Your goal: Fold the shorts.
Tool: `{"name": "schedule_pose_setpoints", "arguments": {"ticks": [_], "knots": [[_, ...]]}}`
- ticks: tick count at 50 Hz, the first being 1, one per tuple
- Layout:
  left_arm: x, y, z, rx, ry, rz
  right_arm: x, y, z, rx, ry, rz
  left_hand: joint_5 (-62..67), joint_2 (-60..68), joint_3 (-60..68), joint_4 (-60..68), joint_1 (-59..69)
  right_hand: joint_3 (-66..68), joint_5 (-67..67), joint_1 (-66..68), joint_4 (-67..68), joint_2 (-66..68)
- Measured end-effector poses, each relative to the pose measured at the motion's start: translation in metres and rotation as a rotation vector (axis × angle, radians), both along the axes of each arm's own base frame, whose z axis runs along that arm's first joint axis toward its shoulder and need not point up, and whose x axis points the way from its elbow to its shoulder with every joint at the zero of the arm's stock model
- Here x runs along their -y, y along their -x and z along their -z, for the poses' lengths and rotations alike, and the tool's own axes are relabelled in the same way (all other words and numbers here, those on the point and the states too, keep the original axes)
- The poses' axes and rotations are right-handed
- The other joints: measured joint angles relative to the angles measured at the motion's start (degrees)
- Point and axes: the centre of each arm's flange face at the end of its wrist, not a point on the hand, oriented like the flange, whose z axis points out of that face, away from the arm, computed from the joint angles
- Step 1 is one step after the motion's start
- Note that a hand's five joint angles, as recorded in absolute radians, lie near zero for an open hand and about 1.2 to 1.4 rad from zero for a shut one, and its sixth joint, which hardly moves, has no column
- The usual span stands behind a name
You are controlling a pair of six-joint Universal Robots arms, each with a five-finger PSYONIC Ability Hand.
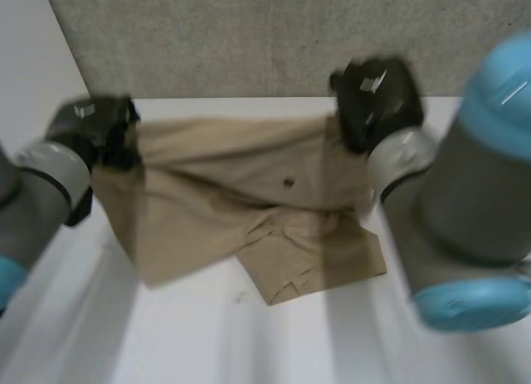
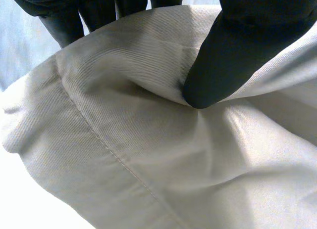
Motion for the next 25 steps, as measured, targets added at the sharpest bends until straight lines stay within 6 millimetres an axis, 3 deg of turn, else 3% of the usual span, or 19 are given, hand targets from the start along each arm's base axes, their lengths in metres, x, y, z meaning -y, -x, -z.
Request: {"name": "schedule_pose_setpoints", "arguments": {"ticks": [5,8,10,15,20,25], "knots": [[-0.038,0.002,-0.08,-0.044,0.179,0.124,-0.011,0.022,-0.083,-0.011,0.155,0.039,0.0,0.0,0.0,0.0,0.0,0.0,0.0,0.06,0.0,0.0],[-0.05,0.0,-0.103,-0.06,0.228,0.148,-0.021,0.031,-0.114,0.015,0.211,0.05,0.0,0.0,0.0,0.0,0.0,0.0,0.0,0.31,0.0,0.0],[-0.066,-0.003,-0.131,-0.081,0.288,0.17,-0.037,0.043,-0.152,0.057,0.277,0.059,0.0,0.04,0.11,0.01,0.0,0.0,0.0,0.31,0.0,0.0],[-0.078,-0.007,-0.159,-0.113,0.356,0.184,-0.057,0.057,-0.192,0.107,0.334,0.055,0.0,0.09,0.11,0.01,0.0,0.0,0.0,0.54,0.02,0.0],[-0.072,-0.006,-0.16,-0.12,0.356,0.18,-0.051,0.051,-0.188,0.08,0.294,0.036,0.0,0.1,0.12,0.02,0.0,0.0,0.14,0.54,0.02,0.0],[-0.039,0.004,-0.124,-0.088,0.242,0.17,-0.021,0.028,-0.14,-0.019,0.151,0.01,0.0,0.1,0.12,0.02,0.0,0.0,0.48,0.55,0.02,0.0]]}}
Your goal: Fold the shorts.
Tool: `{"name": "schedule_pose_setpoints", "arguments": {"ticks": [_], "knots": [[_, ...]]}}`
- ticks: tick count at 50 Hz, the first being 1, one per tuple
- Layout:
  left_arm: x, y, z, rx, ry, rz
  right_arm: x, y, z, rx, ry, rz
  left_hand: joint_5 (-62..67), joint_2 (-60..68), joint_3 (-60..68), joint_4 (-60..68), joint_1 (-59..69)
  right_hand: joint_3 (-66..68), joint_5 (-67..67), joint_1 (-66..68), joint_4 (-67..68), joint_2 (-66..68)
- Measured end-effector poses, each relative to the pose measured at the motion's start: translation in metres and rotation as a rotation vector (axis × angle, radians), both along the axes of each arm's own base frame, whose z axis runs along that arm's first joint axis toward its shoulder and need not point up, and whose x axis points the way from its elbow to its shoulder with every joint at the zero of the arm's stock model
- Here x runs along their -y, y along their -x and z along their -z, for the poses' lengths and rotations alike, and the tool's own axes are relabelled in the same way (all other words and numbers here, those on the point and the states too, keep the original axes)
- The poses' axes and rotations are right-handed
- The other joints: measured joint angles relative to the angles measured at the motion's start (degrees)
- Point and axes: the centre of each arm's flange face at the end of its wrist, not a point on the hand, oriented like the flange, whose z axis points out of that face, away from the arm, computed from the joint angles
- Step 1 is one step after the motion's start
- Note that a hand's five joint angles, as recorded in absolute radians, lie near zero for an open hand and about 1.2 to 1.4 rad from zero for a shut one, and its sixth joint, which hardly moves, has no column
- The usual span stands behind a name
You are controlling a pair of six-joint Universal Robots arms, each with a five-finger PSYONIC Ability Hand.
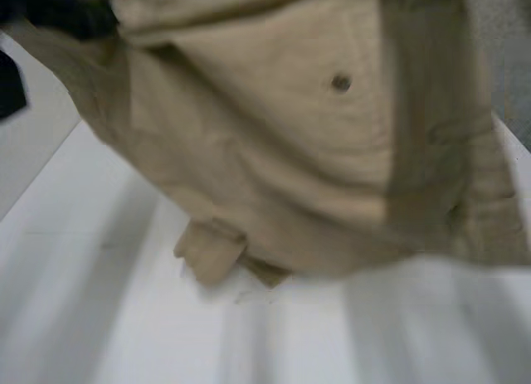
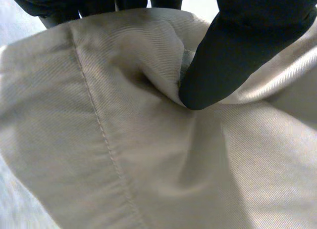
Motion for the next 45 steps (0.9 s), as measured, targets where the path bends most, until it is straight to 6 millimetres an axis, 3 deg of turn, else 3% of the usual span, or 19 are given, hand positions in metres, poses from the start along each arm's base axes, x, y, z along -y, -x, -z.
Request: {"name": "schedule_pose_setpoints", "arguments": {"ticks": [2,5,8,9,12,14,15,17,19,23,26,31,34,36,37,41,42,44,45], "knots": [[0.009,0.003,0.011,0.012,-0.029,-0.002,0.007,-0.004,0.011,-0.02,-0.028,0.001,0.0,0.0,0.0,0.0,0.0,0.0,0.0,0.0,0.0,0.0],[0.041,0.015,0.047,0.042,-0.1,-0.006,0.034,-0.017,0.049,-0.069,-0.1,0.014,0.0,0.0,0.0,0.0,0.0,0.0,0.0,0.0,0.0,0.0],[0.068,0.024,0.062,0.036,-0.081,-0.019,0.053,-0.025,0.063,-0.064,-0.095,0.024,0.0,0.0,0.0,0.0,0.0,0.0,0.0,0.0,0.0,0.0],[0.068,0.024,0.062,0.036,-0.081,-0.019,0.053,-0.025,0.063,-0.064,-0.095,0.024,0.0,0.0,0.0,0.0,0.0,0.0,0.0,0.0,0.0,0.0],[0.093,0.032,0.05,-0.017,0.037,-0.054,0.07,-0.034,0.051,0.004,0.0,0.037,0.0,0.0,0.0,0.01,0.0,0.0,0.0,0.0,0.0,0.0],[0.099,0.034,0.035,-0.051,0.106,-0.073,0.074,-0.036,0.033,0.061,0.078,0.044,0.0,0.0,0.0,0.0,0.0,0.0,0.0,0.3,0.03,0.12],[0.101,0.034,0.018,-0.087,0.175,-0.089,0.075,-0.036,0.017,0.106,0.14,0.049,0.0,0.0,0.0,0.0,0.0,0.0,0.0,0.43,0.1,0.12],[0.101,0.033,-0.002,-0.123,0.243,-0.104,0.074,-0.035,0.001,0.147,0.195,0.053,0.0,0.0,0.0,0.0,0.0,0.0,0.0,0.43,0.1,0.12],[0.096,0.03,-0.032,-0.179,0.343,-0.119,0.067,-0.029,-0.033,0.232,0.305,0.059,0.0,0.0,0.0,0.0,0.0,0.0,0.0,0.43,0.1,0.12],[0.084,0.026,-0.062,-0.228,0.429,-0.122,0.056,-0.021,-0.057,0.288,0.375,0.061,0.0,0.0,0.0,0.0,0.0,0.0,0.0,0.43,0.1,0.12],[0.076,0.025,-0.065,-0.231,0.434,-0.117,0.052,-0.019,-0.056,0.27,0.35,0.062,0.0,0.0,0.0,0.0,0.0,0.0,0.0,0.43,0.09,0.12],[0.074,0.025,-0.028,-0.168,0.32,-0.108,0.06,-0.022,-0.01,0.123,0.148,0.064,0.0,0.0,0.0,0.01,0.0,0.0,0.0,0.43,0.1,0.12],[0.071,0.023,0.011,-0.109,0.207,-0.106,0.065,-0.024,0.037,-0.007,-0.03,0.065,0.0,0.01,0.0,0.01,0.0,0.0,0.0,0.43,0.1,0.12],[0.07,0.022,0.031,-0.08,0.15,-0.106,0.067,-0.023,0.057,-0.059,-0.101,0.066,0.0,0.01,0.0,0.0,0.0,0.0,0.0,0.43,0.1,0.12],[0.066,0.02,0.06,-0.041,0.069,-0.106,0.068,-0.023,0.083,-0.121,-0.187,0.066,0.0,0.01,0.0,0.0,0.0,0.0,0.0,0.43,0.1,0.12],[0.057,0.017,0.111,0.026,-0.071,-0.105,0.067,-0.021,0.126,-0.216,-0.319,0.057,0.0,0.03,0.0,0.01,0.0,0.0,0.0,0.43,0.1,0.12],[0.051,0.015,0.137,0.061,-0.139,-0.104,0.065,-0.019,0.148,-0.258,-0.379,0.048,0.0,0.03,0.01,0.01,0.0,0.0,0.0,0.43,0.1,0.12],[0.046,0.013,0.158,0.09,-0.19,-0.104,0.062,-0.018,0.166,-0.292,-0.428,0.039,0.0,0.04,0.01,0.01,0.0,0.0,0.0,0.43,0.1,0.12],[0.04,0.011,0.179,0.125,-0.24,-0.104,0.059,-0.016,0.183,-0.322,-0.472,0.031,0.0,0.05,0.01,0.01,0.0,0.0,0.0,0.43,0.1,0.12]]}}
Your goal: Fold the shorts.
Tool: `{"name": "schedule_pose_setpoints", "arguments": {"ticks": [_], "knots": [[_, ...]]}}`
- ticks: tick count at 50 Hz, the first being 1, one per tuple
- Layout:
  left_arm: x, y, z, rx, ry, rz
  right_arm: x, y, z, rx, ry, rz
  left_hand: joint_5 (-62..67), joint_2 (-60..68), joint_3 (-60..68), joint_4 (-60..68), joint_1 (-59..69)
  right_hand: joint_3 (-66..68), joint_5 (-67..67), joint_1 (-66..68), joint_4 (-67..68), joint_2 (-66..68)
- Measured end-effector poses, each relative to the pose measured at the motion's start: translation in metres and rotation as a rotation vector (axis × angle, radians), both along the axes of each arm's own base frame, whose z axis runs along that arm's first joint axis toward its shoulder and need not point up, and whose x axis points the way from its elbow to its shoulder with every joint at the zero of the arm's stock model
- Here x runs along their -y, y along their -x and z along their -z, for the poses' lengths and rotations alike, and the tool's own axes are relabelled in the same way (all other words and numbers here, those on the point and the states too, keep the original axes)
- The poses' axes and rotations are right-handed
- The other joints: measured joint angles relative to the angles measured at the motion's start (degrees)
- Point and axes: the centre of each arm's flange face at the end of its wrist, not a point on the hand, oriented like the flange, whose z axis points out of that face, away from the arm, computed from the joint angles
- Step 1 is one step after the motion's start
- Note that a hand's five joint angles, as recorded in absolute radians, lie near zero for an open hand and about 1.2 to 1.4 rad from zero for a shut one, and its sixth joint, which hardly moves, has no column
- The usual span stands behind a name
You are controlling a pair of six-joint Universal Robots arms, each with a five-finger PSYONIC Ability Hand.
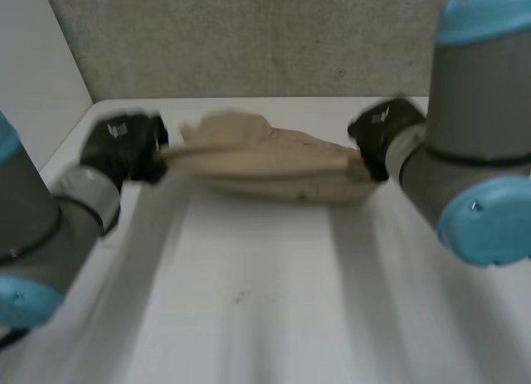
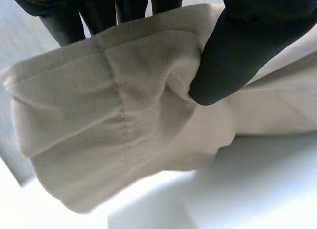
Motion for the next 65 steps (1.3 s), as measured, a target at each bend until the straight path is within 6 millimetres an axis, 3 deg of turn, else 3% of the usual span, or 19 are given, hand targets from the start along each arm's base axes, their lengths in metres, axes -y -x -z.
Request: {"name": "schedule_pose_setpoints", "arguments": {"ticks": [6,9,12,16,17,18,20,26,30,37,39,40,42,45,56,57,65], "knots": [[-0.018,-0.006,0.046,0.144,-0.108,0.016,-0.015,0.009,0.042,-0.066,-0.101,-0.019,0.0,0.01,0.0,0.0,0.0,0.0,0.0,0.0,0.0,0.0],[-0.028,-0.01,0.049,0.217,-0.132,0.03,-0.025,0.017,0.048,-0.095,-0.124,-0.027,0.0,0.01,0.0,0.0,0.0,0.0,0.0,0.0,0.0,0.0],[-0.046,-0.018,0.033,0.288,-0.145,0.048,-0.038,0.028,0.045,-0.133,-0.133,-0.039,0.0,0.01,0.0,0.0,0.0,0.0,0.01,0.0,0.0,0.0],[-0.083,-0.033,-0.008,0.335,-0.146,0.072,-0.069,0.053,0.026,-0.233,-0.123,-0.081,0.13,0.02,0.0,0.0,0.0,0.0,0.19,0.63,0.0,0.01],[-0.083,-0.033,-0.008,0.335,-0.146,0.072,-0.069,0.053,0.026,-0.233,-0.123,-0.081,0.13,0.02,0.0,0.0,0.0,0.0,0.19,0.63,0.0,0.01],[-0.1,-0.038,-0.023,0.337,-0.141,0.087,-0.087,0.066,0.015,-0.279,-0.108,-0.113,0.82,0.01,0.0,0.0,0.0,0.0,0.48,0.99,0.0,0.01],[-0.118,-0.043,-0.036,0.33,-0.134,0.114,-0.103,0.075,0.004,-0.301,-0.085,-0.145,0.82,0.02,0.0,0.0,0.0,0.0,0.51,0.99,0.0,0.01],[-0.14,-0.042,-0.044,0.3,-0.125,0.21,-0.119,0.087,-0.01,-0.285,-0.043,-0.197,0.82,0.02,0.0,0.0,0.0,0.0,0.53,0.99,0.0,0.01],[-0.13,-0.036,-0.037,0.29,-0.124,0.243,-0.108,0.087,-0.006,-0.266,-0.063,-0.191,0.83,0.02,0.01,0.0,0.0,0.0,0.59,0.99,0.0,0.01],[-0.074,-0.016,-0.012,0.3,-0.129,0.213,-0.063,0.071,0.019,-0.097,-0.142,-0.104,0.82,0.02,0.01,0.01,0.0,-1.63,-0.73,0.31,-1.99,-1.76],[-0.064,-0.014,-0.007,0.307,-0.135,0.195,-0.06,0.065,0.023,-0.024,-0.156,-0.086,0.83,0.02,0.01,0.0,0.0,-12.63,-9.92,-8.86,-11.99,-12.66],[-0.055,-0.012,-0.003,0.317,-0.14,0.174,-0.06,0.057,0.025,0.071,-0.177,-0.066,0.83,0.02,0.01,0.0,0.0,-27.76,-26.18,-22.2,-28.41,-28.15],[-0.047,-0.01,0.0,0.326,-0.145,0.15,-0.065,0.051,0.027,0.173,-0.205,-0.049,0.82,0.02,0.01,0.0,0.0,-38.6,-36.96,-30.47,-38.9,-38.68],[-0.04,-0.008,0.002,0.331,-0.147,0.13,-0.075,0.047,0.028,0.269,-0.241,-0.036,0.82,0.02,0.01,0.0,0.0,-42.39,-41.36,-33.56,-43.32,-42.2],[-0.026,-0.002,-0.001,0.322,-0.131,0.113,-0.127,0.042,0.038,0.401,-0.387,-0.061,0.83,0.02,0.01,0.01,0.0,-43.81,-43.43,-35.07,-45.2,-42.28],[-0.022,0.0,-0.001,0.321,-0.128,0.113,-0.138,0.041,0.043,0.416,-0.429,-0.065,0.82,0.02,0.01,0.01,0.0,-43.81,-43.43,-35.07,-45.2,-42.28],[-0.016,0.003,-0.001,0.319,-0.122,0.115,-0.152,0.039,0.061,0.428,-0.517,-0.05,0.82,0.02,0.01,0.0,0.0,-43.81,-43.43,-35.07,-45.2,-42.28]]}}
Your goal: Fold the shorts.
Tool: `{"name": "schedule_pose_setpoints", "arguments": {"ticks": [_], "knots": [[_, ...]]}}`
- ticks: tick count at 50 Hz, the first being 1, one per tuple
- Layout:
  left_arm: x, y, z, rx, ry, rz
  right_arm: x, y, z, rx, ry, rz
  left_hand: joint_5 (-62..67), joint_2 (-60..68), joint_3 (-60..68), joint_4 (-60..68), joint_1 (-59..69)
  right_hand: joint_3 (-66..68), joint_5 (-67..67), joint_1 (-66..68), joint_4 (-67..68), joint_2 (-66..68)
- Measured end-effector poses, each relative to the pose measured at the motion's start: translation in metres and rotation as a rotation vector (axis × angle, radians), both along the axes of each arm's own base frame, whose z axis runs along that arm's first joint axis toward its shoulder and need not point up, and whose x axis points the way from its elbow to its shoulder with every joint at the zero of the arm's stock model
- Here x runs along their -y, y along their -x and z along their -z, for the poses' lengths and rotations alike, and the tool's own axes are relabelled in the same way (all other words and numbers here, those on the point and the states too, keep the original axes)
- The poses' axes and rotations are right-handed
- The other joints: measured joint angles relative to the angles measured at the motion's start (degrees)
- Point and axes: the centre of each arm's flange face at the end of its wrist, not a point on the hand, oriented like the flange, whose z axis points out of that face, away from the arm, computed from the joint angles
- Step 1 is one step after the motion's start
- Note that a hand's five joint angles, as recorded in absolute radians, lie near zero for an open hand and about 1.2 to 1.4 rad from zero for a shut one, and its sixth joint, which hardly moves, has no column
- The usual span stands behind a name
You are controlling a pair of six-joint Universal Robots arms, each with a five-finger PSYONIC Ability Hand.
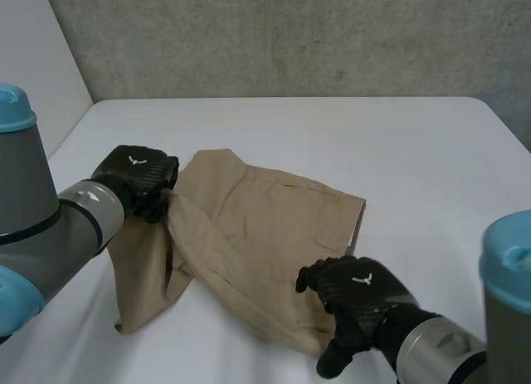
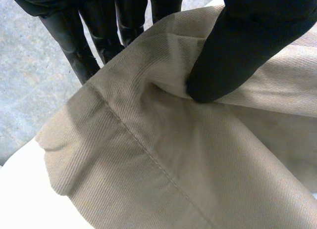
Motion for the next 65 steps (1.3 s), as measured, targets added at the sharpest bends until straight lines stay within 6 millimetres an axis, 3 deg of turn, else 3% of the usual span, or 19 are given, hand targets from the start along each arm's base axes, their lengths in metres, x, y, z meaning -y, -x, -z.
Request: {"name": "schedule_pose_setpoints", "arguments": {"ticks": [11,14,15,16,17,18,22,27,31,36,37,38,43,51,58,60,63,65], "knots": [[0.002,0.002,-0.003,-0.014,0.006,-0.002,0.011,-0.012,0.029,-0.039,-0.013,0.024,0.0,0.0,0.0,0.0,0.0,3.98,4.8,3.68,5.07,2.18],[0.002,0.002,-0.003,-0.02,0.003,-0.004,0.012,-0.016,0.032,-0.046,-0.009,0.022,0.0,0.0,0.0,0.0,0.0,11.19,11.07,10.07,12.08,10.45],[0.001,0.001,-0.002,-0.026,-0.003,-0.008,0.014,-0.021,0.034,-0.046,0.008,0.025,0.0,0.0,0.0,0.0,0.0,27.71,26.98,24.34,28.4,27.59],[0.001,0.001,-0.002,-0.028,-0.005,-0.009,0.016,-0.023,0.033,-0.044,0.016,0.028,0.0,0.0,0.0,0.0,0.0,27.71,26.98,24.34,28.4,27.59],[0.001,0.001,-0.002,-0.03,-0.009,-0.009,0.017,-0.024,0.033,-0.04,0.028,0.033,0.0,0.0,0.0,0.0,0.0,42.16,41.94,34.42,43.22,41.27],[0.0,0.001,-0.001,-0.031,-0.011,-0.01,0.019,-0.025,0.031,-0.036,0.038,0.037,0.0,0.0,0.0,0.0,0.0,42.16,41.94,34.42,43.22,41.27],[-0.003,0.001,0.0,-0.031,-0.024,-0.006,0.025,-0.029,0.02,-0.007,0.103,0.055,0.0,0.0,0.0,0.0,0.0,43.39,43.06,34.42,45.02,42.26],[-0.02,0.002,0.004,-0.012,-0.054,0.024,0.028,-0.023,-0.011,-0.014,0.248,0.032,0.0,0.0,0.0,0.0,0.0,43.39,43.13,34.42,45.08,42.26],[-0.04,0.002,0.0,-0.001,-0.07,0.055,0.039,-0.003,-0.033,-0.122,0.391,0.029,0.0,0.0,0.0,0.0,0.0,43.39,43.08,34.42,45.08,42.26],[-0.067,-0.004,-0.012,-0.003,-0.064,0.084,0.052,0.036,-0.058,-0.349,0.552,0.051,0.0,0.0,0.0,0.0,0.0,43.39,43.08,34.42,45.08,42.26],[-0.067,-0.004,-0.012,-0.003,-0.064,0.084,0.052,0.036,-0.058,-0.349,0.552,0.051,0.0,0.0,0.0,0.0,0.0,43.39,43.08,34.42,45.08,42.26],[-0.081,-0.007,-0.019,-0.006,-0.061,0.1,0.05,0.05,-0.068,-0.435,0.581,0.051,0.0,0.0,0.0,0.0,0.0,43.53,43.07,34.42,45.09,42.26],[-0.112,-0.011,-0.032,-0.016,-0.068,0.155,0.038,0.071,-0.086,-0.533,0.573,0.044,0.0,0.0,0.0,0.0,0.0,44.0,43.09,34.42,45.1,42.26],[-0.15,-0.014,-0.048,-0.045,-0.066,0.262,0.029,0.079,-0.101,-0.483,0.536,-0.008,0.0,0.0,0.0,0.0,0.0,44.0,43.57,34.92,45.11,42.26],[-0.139,-0.004,-0.037,-0.047,-0.072,0.273,0.047,0.075,-0.086,-0.422,0.496,-0.02,0.0,0.0,0.0,0.0,0.0,44.0,43.64,35.06,45.11,42.26],[-0.124,0.005,-0.023,-0.033,-0.091,0.267,0.063,0.072,-0.073,-0.394,0.47,-0.006,0.0,0.0,0.0,0.0,0.0,44.0,43.64,35.06,45.11,42.26],[-0.118,0.009,-0.016,-0.027,-0.098,0.264,0.07,0.071,-0.068,-0.382,0.461,0.003,0.0,0.0,0.0,0.0,0.0,44.0,43.64,35.06,45.11,42.26],[-0.095,0.022,0.002,-0.009,-0.118,0.253,0.088,0.066,-0.054,-0.357,0.436,0.023,0.0,0.0,0.0,0.0,0.0,44.0,43.94,35.2,45.11,42.26]]}}
